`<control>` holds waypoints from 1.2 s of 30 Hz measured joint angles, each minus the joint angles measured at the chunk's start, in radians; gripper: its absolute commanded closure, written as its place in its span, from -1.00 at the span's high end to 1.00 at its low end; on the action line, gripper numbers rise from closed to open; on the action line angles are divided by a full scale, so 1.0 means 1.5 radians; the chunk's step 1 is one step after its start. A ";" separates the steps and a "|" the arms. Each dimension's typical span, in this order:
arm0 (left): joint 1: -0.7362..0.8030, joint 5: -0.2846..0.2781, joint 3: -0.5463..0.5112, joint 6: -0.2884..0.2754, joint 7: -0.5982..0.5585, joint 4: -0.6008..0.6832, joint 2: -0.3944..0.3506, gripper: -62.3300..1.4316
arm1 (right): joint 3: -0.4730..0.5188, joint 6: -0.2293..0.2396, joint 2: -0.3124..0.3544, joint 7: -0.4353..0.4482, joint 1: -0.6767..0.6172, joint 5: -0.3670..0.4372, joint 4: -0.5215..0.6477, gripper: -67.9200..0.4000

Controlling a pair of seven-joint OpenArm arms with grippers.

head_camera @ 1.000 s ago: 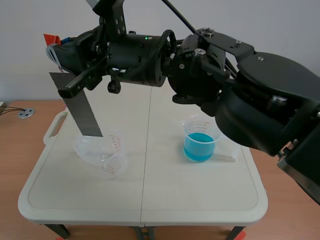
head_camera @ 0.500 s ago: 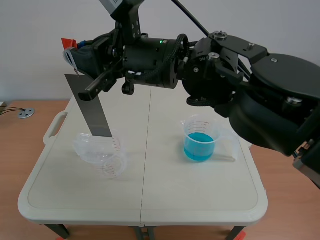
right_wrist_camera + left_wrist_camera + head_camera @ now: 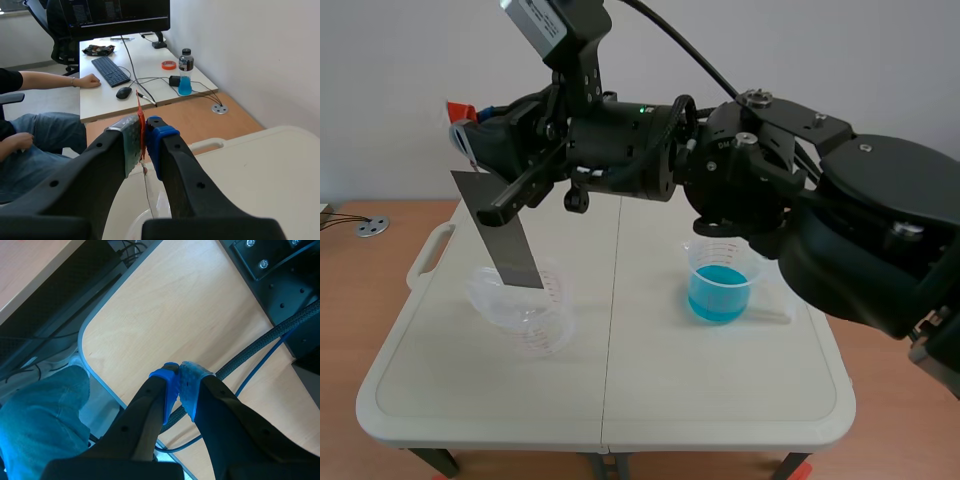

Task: Hold the metal plate by the orange handle, dip it into the blue solution, take it out and point at it, then put the plate back in the beaker on the left.
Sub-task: 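Put the plate into the left beaker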

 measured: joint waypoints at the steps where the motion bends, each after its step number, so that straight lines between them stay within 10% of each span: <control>1: 0.000 0.000 0.000 0.000 0.000 0.000 0.000 -0.85 | 0.000 0.000 0.000 0.000 -0.002 -0.002 0.000 -0.95; 36: 0.000 0.000 0.000 0.000 0.000 0.000 0.000 -0.85 | 0.000 -0.003 -0.035 0.100 -0.022 -0.061 -0.129 -0.95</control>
